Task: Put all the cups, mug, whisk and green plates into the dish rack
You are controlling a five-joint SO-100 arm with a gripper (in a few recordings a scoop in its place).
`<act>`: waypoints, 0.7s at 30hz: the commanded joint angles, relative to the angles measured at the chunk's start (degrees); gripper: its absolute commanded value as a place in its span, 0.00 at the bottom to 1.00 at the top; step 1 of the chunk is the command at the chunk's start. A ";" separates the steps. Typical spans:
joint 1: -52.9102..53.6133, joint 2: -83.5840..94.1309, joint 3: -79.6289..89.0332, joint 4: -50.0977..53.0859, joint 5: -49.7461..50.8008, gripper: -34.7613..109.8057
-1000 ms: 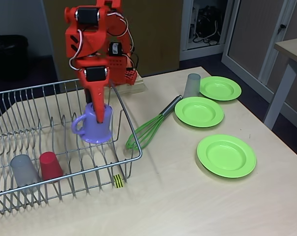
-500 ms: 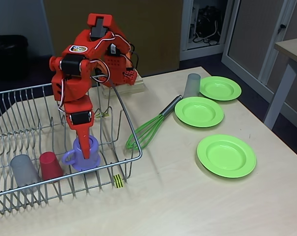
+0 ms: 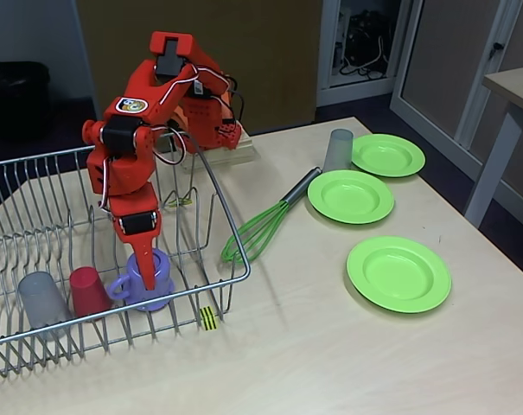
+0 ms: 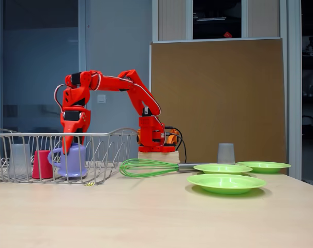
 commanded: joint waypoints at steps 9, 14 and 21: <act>1.76 0.53 -2.37 2.37 -0.79 0.57; 1.76 0.44 -3.52 4.57 -0.53 0.59; 1.32 4.22 -3.34 8.61 -0.35 0.60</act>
